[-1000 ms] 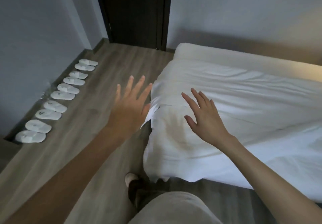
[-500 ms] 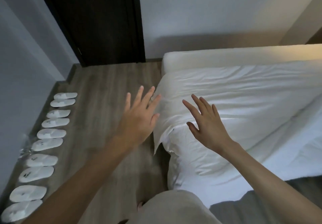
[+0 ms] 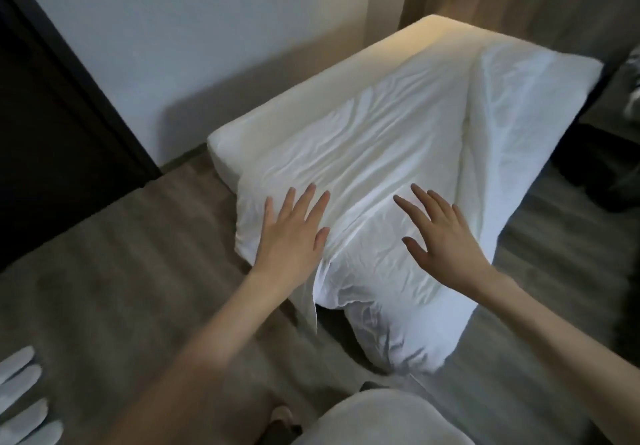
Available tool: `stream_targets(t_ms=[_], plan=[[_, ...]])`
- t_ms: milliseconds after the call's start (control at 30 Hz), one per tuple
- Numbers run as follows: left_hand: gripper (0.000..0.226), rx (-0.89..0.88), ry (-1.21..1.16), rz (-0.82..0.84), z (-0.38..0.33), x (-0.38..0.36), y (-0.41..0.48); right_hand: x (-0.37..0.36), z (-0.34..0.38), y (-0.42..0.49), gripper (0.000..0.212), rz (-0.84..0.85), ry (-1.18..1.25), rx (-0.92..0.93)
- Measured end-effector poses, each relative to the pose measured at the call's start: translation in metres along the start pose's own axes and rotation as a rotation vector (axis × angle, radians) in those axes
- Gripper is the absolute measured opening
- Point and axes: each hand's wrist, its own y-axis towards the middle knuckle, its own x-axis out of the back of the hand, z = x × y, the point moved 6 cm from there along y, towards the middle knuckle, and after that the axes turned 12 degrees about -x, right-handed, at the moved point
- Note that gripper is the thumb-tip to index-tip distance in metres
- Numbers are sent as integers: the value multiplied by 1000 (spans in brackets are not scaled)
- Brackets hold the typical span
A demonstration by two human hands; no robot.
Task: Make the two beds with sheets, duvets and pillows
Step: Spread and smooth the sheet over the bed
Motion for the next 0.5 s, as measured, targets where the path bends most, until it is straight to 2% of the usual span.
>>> stream_targets(t_ms=[267, 500], plan=[[58, -380, -71, 102, -36, -34, 44, -14, -28, -81, 67, 49, -2, -458], [57, -582, -147, 182, -86, -71, 106, -24, -74, -114, 68, 12, 29, -750]])
